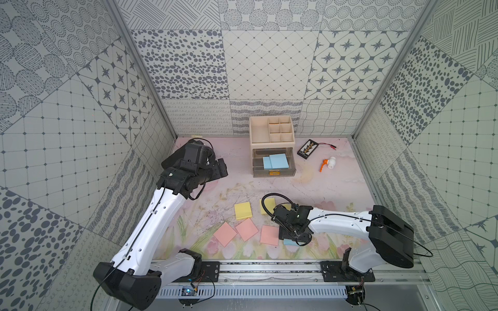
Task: Please put the sticky notes in the drawer by color
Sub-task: Pick up the sticky notes from the center of the board, then place the sticky notes in the drawer.
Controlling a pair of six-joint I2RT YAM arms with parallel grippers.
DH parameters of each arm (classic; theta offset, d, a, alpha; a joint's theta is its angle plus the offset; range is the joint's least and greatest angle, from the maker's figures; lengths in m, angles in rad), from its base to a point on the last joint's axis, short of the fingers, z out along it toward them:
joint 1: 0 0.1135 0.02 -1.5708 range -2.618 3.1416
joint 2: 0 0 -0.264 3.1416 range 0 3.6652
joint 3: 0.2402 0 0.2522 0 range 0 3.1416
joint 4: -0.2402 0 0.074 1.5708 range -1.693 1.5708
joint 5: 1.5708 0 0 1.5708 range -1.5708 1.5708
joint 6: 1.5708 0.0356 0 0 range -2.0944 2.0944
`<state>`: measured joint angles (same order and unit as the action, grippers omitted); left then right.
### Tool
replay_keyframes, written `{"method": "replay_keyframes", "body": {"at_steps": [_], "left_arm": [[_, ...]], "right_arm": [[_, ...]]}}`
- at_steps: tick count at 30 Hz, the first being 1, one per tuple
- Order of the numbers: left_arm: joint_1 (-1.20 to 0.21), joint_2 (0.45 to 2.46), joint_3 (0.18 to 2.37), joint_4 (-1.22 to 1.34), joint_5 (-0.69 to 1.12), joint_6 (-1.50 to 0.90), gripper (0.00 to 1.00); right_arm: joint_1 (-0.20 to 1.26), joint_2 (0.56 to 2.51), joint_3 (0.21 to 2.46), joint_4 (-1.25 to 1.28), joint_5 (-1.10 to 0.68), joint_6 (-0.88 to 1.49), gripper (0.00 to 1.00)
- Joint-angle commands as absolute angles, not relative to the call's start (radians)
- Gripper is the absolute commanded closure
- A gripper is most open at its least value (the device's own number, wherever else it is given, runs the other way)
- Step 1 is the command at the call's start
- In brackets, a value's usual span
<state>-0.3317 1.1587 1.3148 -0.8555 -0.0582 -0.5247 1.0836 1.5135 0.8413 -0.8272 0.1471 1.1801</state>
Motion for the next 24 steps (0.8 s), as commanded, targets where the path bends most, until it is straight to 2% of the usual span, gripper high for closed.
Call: {"method": "replay_keyframes", "body": {"at_steps": [1,13,24], "left_arm": [[-0.32,1.145,1.308,-0.828,-0.062,-0.535,0.06],[-0.321,1.146,1.307,-0.828,-0.052,-0.546,0.06],[-0.321,1.171,1.339,-0.837,-0.03,-0.556,0.06]], "right_arm": [[1.088,1.446,0.939,-0.907,0.203,1.146,0.19],[1.04,1.428,1.342,-1.097,0.268,0.926,0.19],[0.858,1.503,1.652,-1.067,0.25,0.658,0.19]]}}
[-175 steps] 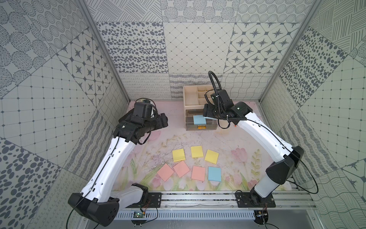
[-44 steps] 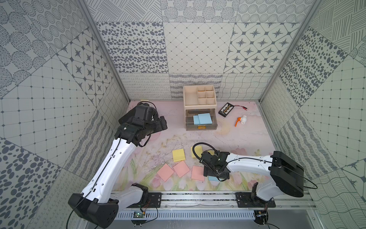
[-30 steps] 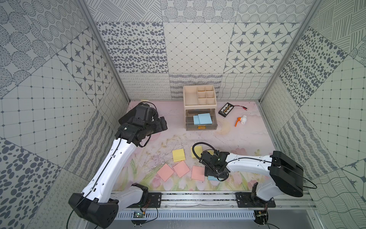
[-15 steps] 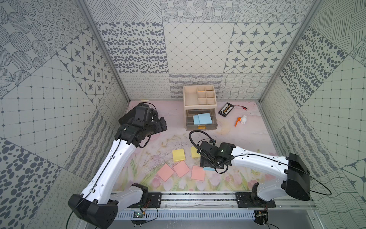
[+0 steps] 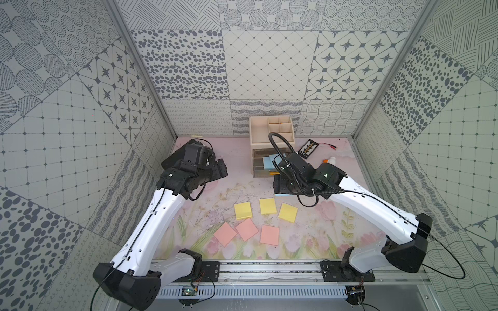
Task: Please put the sticky notes in the drawer by color
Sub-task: Place the sticky notes in the drawer.
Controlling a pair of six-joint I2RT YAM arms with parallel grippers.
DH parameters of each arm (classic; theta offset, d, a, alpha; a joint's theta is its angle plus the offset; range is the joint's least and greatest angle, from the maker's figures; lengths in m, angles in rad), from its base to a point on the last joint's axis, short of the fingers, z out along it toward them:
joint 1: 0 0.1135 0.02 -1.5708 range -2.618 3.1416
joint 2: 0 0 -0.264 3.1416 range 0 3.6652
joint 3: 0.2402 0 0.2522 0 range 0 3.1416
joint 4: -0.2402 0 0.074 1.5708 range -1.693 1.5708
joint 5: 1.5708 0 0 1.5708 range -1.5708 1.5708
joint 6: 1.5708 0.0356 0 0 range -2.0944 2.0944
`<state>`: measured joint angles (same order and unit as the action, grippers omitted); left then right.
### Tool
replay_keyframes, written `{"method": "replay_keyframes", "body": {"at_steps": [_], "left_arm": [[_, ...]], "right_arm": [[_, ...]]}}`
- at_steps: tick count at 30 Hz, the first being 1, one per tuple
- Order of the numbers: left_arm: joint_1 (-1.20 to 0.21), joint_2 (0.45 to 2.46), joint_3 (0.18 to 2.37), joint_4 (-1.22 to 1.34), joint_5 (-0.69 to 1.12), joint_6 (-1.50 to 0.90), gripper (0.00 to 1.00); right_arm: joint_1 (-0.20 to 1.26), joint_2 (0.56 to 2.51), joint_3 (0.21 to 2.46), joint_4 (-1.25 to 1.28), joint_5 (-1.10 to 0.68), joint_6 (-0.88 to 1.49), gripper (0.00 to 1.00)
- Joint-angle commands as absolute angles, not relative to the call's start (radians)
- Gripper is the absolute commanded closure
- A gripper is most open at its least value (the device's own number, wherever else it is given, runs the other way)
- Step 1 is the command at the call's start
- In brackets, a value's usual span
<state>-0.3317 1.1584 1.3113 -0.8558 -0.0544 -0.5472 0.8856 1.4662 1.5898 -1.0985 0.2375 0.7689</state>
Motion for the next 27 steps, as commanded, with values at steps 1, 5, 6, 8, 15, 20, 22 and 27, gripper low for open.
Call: {"method": "replay_keyframes", "body": {"at_steps": [1,5,6,8,15,20,22,27], "left_arm": [[-0.321,1.176,1.347,-0.842,-0.031,-0.552,0.06],[-0.32,1.19,1.378,-0.863,-0.036,-0.534,0.06],[-0.32,1.192,1.383,-0.868,-0.038,-0.531,0.06],[-0.321,1.193,1.389,-0.874,-0.041,-0.528,0.06],[-0.32,1.2,1.378,-0.868,-0.029,-0.536,0.06],[-0.32,1.216,1.373,-0.855,-0.016,-0.542,0.06],[-0.321,1.218,1.372,-0.849,-0.014,-0.541,0.06],[-0.321,1.222,1.367,-0.844,-0.011,-0.541,0.06]], "right_arm": [[0.845,1.521,1.676,-1.051,0.245,0.641,0.19],[0.799,1.599,1.781,-0.982,0.225,0.587,0.19],[0.79,1.623,1.813,-0.972,0.22,0.574,0.19],[0.777,1.664,1.868,-0.961,0.215,0.556,0.19],[0.747,1.8,2.017,-0.946,0.214,0.494,0.18],[0.731,1.847,2.035,-0.929,0.203,0.486,0.18],[0.727,1.861,2.031,-0.922,0.213,0.48,0.18],[0.705,1.886,2.011,-0.915,0.237,0.462,0.18]]}}
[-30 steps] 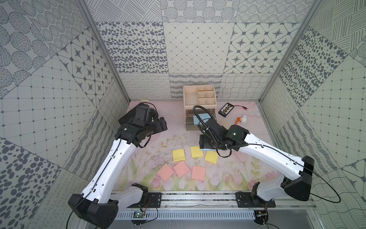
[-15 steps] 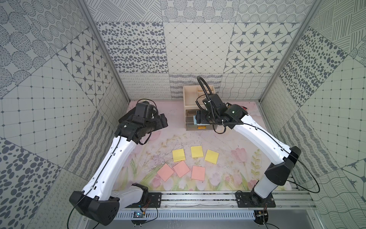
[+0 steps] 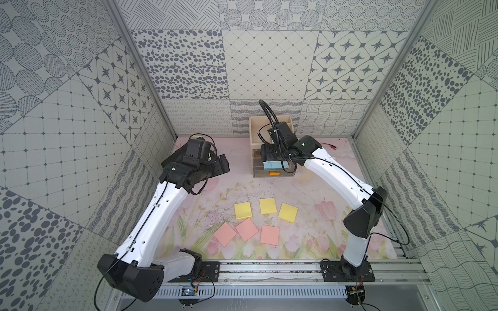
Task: Please put the sticky notes in the drawer by color
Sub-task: Place the sticky notes in the drawer.
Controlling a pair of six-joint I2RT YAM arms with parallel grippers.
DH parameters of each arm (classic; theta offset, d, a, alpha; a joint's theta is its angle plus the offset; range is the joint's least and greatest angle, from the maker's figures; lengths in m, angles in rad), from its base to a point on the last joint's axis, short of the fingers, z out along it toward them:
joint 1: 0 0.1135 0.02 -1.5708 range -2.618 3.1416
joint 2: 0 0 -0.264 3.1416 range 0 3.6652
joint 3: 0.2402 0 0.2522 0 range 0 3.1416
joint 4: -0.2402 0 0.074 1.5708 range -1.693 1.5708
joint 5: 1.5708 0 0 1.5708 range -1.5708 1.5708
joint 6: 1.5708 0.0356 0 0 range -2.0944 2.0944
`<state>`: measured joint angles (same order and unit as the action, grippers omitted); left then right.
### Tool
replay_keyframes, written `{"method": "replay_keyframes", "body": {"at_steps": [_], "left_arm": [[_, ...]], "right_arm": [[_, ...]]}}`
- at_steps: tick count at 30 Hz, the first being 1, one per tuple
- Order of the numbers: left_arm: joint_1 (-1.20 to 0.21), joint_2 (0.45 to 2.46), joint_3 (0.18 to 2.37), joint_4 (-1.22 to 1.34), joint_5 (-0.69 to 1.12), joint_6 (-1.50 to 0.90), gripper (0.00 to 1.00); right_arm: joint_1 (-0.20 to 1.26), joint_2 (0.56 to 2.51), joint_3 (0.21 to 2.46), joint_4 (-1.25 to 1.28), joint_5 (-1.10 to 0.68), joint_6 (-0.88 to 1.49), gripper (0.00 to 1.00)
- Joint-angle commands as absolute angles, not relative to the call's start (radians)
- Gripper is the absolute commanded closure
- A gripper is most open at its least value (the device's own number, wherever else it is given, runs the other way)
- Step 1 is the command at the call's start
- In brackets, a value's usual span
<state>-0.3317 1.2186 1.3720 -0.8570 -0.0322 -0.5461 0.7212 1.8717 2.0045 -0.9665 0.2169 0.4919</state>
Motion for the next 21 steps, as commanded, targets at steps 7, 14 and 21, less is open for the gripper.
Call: {"method": "replay_keyframes", "body": {"at_steps": [7,14,21], "left_arm": [[-0.32,1.22,1.364,-0.839,-0.011,-0.547,0.06],[-0.321,1.242,1.39,-0.826,0.021,-0.554,0.06],[-0.32,1.285,1.443,-0.816,0.036,-0.551,0.06]], "right_arm": [[0.686,1.888,1.981,-0.905,0.213,0.477,0.17],[0.686,1.878,1.931,-0.896,0.198,0.497,0.17],[0.686,1.866,1.914,-0.894,0.203,0.503,0.1]]}}
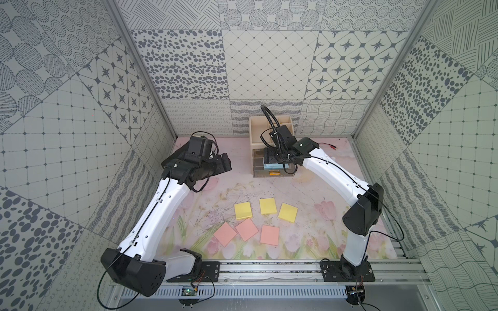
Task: Please put the sticky notes in the drawer by color
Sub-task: Place the sticky notes in the drawer, then close the drawer in the storage box.
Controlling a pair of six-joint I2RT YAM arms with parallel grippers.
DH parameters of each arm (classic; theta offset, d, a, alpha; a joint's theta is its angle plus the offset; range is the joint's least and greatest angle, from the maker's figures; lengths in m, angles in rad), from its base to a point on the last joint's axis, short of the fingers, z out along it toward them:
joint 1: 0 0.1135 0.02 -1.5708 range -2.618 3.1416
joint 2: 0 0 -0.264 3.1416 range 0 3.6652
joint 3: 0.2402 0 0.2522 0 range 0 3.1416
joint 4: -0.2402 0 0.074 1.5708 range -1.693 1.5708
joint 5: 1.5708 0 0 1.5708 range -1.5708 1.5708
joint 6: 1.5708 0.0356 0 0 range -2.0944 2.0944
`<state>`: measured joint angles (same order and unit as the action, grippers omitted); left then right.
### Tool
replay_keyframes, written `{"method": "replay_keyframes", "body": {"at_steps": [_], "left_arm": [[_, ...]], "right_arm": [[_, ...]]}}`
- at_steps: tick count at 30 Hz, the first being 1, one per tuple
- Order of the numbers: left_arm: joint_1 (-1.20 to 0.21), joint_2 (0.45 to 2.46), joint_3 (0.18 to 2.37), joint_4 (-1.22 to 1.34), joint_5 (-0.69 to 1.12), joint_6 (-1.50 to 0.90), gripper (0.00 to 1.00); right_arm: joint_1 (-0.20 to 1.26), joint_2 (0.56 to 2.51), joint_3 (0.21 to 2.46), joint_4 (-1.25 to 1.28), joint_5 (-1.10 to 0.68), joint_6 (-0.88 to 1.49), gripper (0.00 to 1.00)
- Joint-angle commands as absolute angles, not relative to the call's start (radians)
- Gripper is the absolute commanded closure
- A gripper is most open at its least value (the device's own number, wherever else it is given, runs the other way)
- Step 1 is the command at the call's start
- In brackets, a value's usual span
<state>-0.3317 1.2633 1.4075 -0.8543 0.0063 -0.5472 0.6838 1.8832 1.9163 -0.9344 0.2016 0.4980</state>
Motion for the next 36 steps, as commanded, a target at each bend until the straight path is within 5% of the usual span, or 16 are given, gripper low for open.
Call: {"method": "replay_keyframes", "body": {"at_steps": [1,8,15,18,22,24,27,29,36], "left_arm": [[-0.321,1.29,1.446,-0.815,0.037,-0.552,0.06],[-0.321,1.325,1.492,-0.8,0.049,-0.567,0.06],[-0.329,1.424,1.613,-0.764,0.072,-0.564,0.14],[-0.345,1.471,1.667,-0.762,0.079,-0.541,0.19],[-0.374,1.555,1.76,-0.775,0.074,-0.512,0.25],[-0.397,1.608,1.826,-0.786,0.072,-0.485,0.24],[-0.423,1.714,1.973,-0.839,0.057,-0.442,0.14],[-0.428,1.799,2.093,-0.886,0.048,-0.425,0.11],[-0.436,2.07,2.456,-1.026,0.003,-0.394,0.19]], "right_arm": [[0.686,1.868,1.916,-0.897,0.204,0.503,0.08],[0.686,1.85,1.976,-0.935,0.227,0.477,0.05],[0.687,1.687,1.943,-0.902,0.268,0.423,0.17],[0.697,1.548,1.777,-0.796,0.252,0.429,0.36],[0.72,1.349,1.499,-0.612,0.248,0.468,0.85],[0.724,1.278,1.38,-0.549,0.242,0.498,0.97],[0.734,1.226,1.238,-0.468,0.213,0.541,0.97],[0.749,1.223,1.168,-0.421,0.196,0.558,0.88],[0.772,1.251,1.045,-0.265,0.156,0.572,0.67]]}}
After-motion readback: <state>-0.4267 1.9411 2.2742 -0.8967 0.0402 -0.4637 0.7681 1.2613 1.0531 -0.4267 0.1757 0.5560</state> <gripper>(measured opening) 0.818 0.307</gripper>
